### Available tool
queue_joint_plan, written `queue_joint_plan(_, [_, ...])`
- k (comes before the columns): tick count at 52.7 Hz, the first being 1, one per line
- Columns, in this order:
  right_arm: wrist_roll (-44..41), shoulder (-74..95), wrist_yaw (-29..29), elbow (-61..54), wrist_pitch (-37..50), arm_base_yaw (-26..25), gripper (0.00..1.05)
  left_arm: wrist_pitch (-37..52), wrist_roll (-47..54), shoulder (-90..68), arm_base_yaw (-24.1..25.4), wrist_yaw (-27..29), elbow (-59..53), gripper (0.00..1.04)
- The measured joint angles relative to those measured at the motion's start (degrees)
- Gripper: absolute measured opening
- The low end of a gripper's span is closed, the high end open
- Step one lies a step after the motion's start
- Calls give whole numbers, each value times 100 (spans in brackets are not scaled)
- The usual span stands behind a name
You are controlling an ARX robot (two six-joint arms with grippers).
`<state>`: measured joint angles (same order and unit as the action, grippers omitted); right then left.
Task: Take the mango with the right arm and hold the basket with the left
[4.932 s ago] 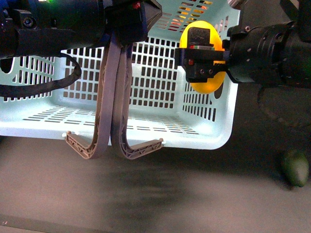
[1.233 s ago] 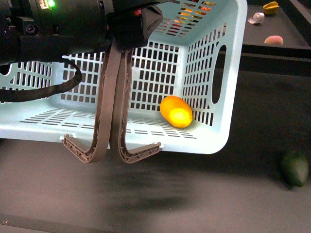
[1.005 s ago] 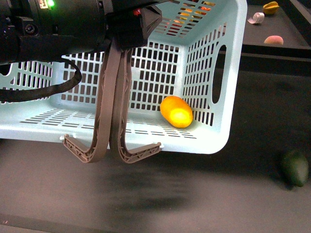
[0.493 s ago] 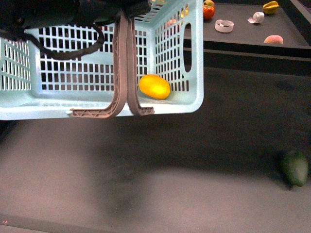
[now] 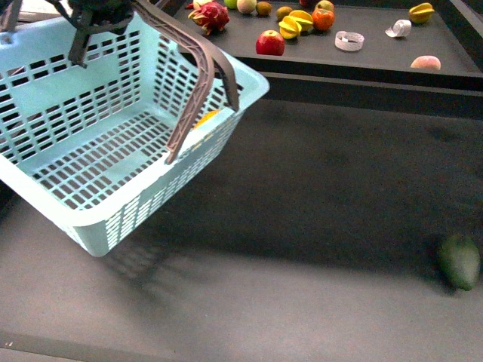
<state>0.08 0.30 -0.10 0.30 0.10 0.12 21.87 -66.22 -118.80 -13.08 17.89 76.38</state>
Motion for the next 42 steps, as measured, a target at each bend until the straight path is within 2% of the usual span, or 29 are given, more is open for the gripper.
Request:
queue_joint_plan(8, [0,-4,2,0,0,0,97,-356,-640,-92,275,299,87,9])
queue_joint_plan(20, [0,-4,0,0,0,0,97,-382,-1493,-195,439,219,107,9])
queue_joint_plan(42, [0,-4,2,0,0,0,97,-507,-2020,-501,861,212,90,9])
